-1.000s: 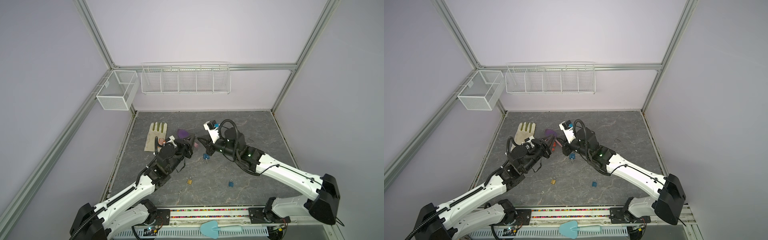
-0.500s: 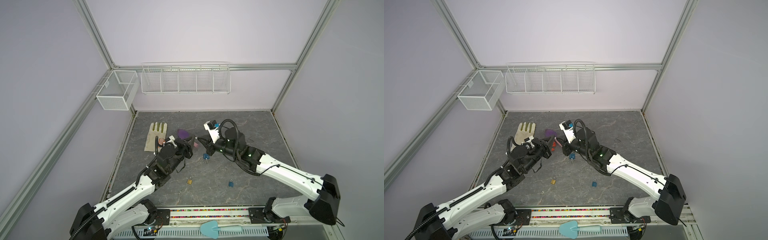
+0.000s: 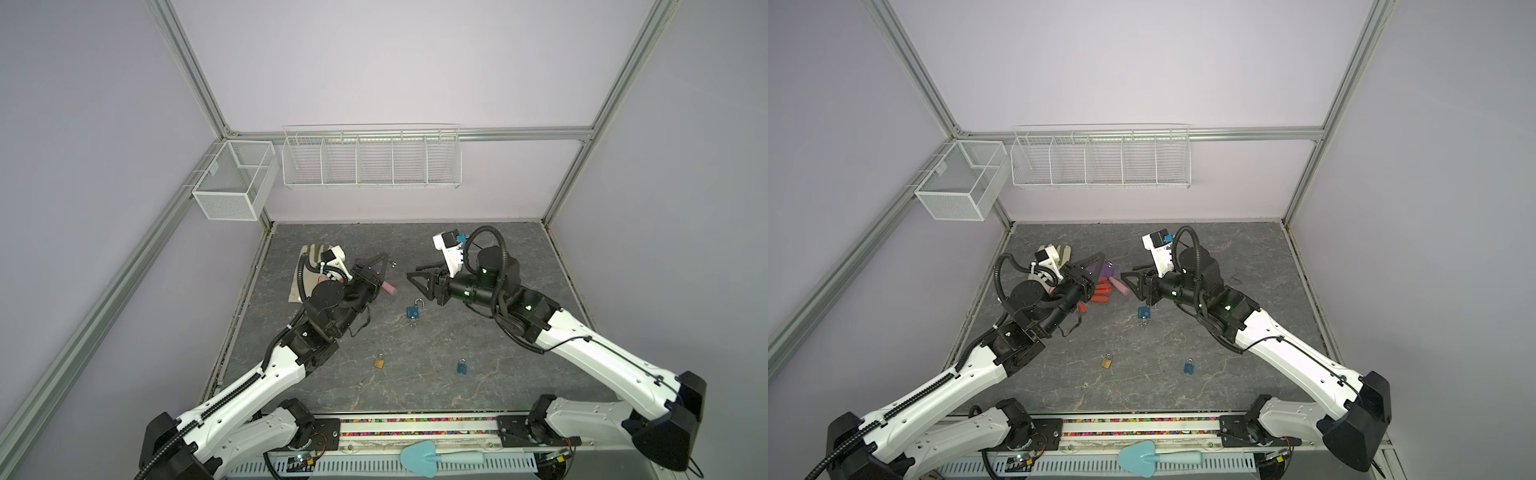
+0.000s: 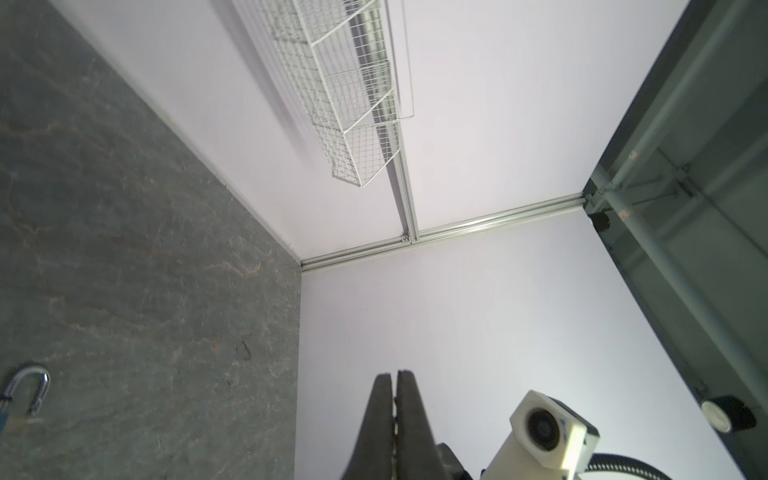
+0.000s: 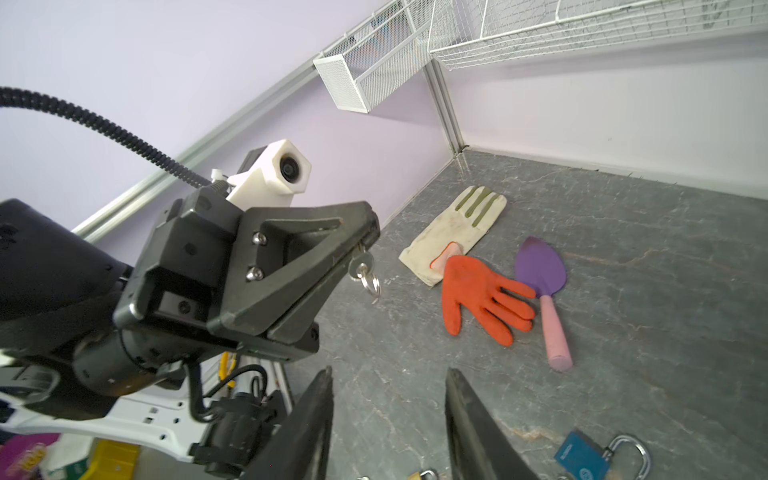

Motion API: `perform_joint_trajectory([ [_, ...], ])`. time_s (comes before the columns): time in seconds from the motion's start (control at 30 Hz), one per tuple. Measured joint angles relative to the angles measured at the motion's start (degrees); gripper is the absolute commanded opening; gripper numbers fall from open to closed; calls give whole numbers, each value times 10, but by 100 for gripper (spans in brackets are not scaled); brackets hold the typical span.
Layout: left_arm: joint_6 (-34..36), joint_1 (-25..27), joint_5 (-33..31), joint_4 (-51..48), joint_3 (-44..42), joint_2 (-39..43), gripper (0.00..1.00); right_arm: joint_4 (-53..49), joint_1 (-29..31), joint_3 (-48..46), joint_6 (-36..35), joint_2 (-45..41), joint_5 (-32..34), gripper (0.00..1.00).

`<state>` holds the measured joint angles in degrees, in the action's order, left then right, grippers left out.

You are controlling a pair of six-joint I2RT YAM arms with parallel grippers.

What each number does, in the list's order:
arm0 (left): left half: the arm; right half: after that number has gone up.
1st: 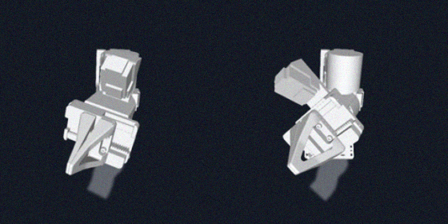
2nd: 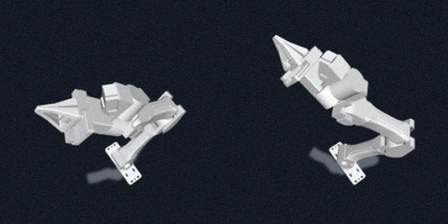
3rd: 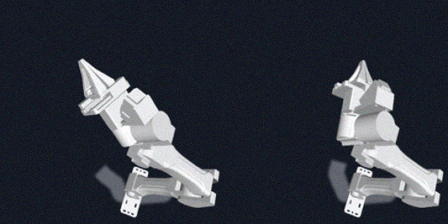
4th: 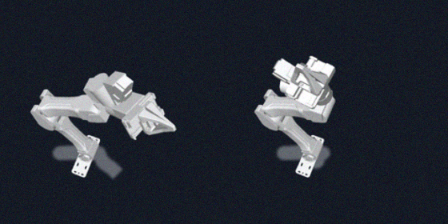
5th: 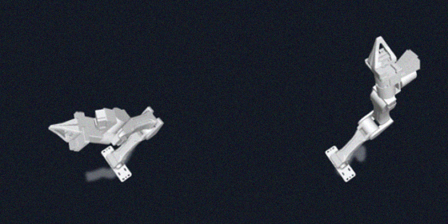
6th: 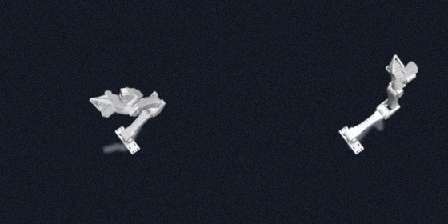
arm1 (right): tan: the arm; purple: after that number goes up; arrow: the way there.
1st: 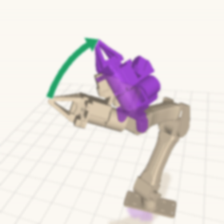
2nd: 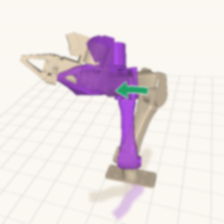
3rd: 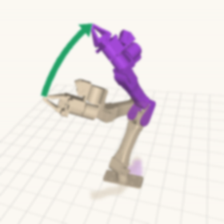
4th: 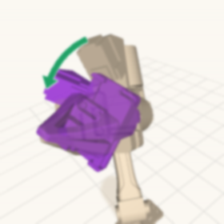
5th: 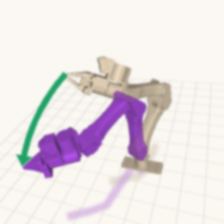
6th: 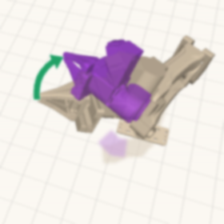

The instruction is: Unlock with the key

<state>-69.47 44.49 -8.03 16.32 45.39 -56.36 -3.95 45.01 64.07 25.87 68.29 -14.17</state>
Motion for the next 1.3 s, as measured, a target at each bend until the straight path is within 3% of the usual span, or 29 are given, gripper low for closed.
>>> perform_joint_trajectory([
  [0.23, 197, -1, 78, 1, 48, -17, 0, -42, -24, -14, 66, -52, -55, 63],
  [0.43, 268, -1, 150, 48, 40, -43, 0, -16, -53, -71, 109, -97, -114, 64],
  [0.97, 299, 15, 225, 125, 38, -51, 0, 206, -76, -104, 211, -70, -198, 58],
  [1.13, 299, 18, 237, 141, 38, -60, 0, 234, -70, -104, 219, -53, -204, 54],
  [1.3, 301, 21, 246, 150, 38, -64, 0, 252, -70, -104, 222, -49, -204, 44],
])
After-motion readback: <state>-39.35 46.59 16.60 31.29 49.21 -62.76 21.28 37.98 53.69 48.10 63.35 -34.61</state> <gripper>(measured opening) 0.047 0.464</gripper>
